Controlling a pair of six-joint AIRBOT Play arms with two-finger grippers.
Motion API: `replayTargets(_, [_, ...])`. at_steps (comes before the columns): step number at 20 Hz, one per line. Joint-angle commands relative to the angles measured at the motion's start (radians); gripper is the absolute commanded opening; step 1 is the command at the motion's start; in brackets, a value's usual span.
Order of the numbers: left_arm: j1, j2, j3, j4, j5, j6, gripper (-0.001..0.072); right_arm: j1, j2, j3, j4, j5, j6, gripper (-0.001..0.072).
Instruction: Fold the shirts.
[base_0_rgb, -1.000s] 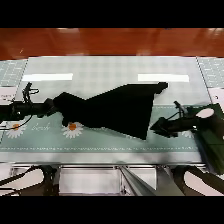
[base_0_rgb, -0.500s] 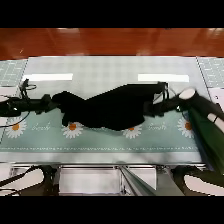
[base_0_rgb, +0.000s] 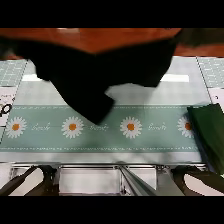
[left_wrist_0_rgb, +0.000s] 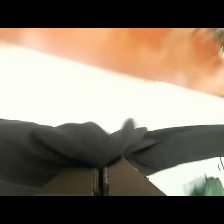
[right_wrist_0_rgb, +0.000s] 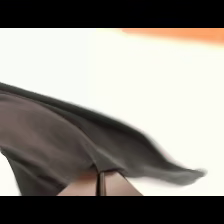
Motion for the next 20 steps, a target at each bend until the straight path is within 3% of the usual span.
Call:
replayTargets(1, [0.014, 0.084, 0.286, -0.011, 0.0, -0.069, 0.0017, -0.004, 0.115, 0.251, -0.106, 0.001, 0.039, 0.0022])
replayTargets(6, [0.08, 0.237, 0.438, 0.022, -0.018, -0.093, 0.0017, -0.004, 0.335, 0.253, -0.197, -0.036, 0.047, 0.0022])
replayTargets(10, [0.072, 0.395, 0.438, 0.179, -0.073, -0.131, 0.0017, -0.004, 0.468, 0.253, -0.246, 0.021, 0.051, 0.0022])
replayTargets(16, [-0.228, 0.52, 0.402, 0.67, -0.217, -0.314, 0.0017, -0.004, 0.536, 0.23, -0.431, 0.23, 0.092, 0.0022])
replayTargets(20, [-0.299, 0.521, 0.251, 0.691, -0.311, -0.355, 0.0017, -0.004, 0.539, 0.093, -0.399, 0.244, 0.099, 0.0022])
